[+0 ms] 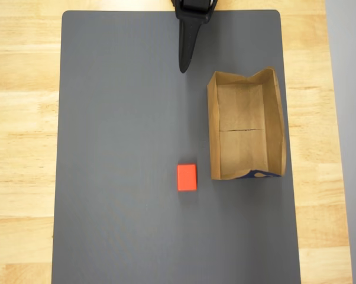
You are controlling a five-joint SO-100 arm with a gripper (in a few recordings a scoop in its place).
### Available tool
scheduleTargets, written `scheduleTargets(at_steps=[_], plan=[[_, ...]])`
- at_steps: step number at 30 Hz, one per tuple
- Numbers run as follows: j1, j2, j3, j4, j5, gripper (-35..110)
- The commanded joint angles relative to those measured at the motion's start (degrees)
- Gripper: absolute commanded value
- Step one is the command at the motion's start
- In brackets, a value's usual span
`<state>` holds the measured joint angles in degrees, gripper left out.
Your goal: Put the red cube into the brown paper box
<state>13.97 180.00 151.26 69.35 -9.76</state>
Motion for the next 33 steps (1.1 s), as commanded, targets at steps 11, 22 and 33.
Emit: scheduleTargets(at_steps=[11, 22, 33], plan=[[0.0, 0.0, -0.4, 0.6, -1.3, 0], [-0.1, -2.2, -2.2, 4.0, -5.0, 24], [2.2, -27.8, -23.1, 1.8, -5.9, 32]])
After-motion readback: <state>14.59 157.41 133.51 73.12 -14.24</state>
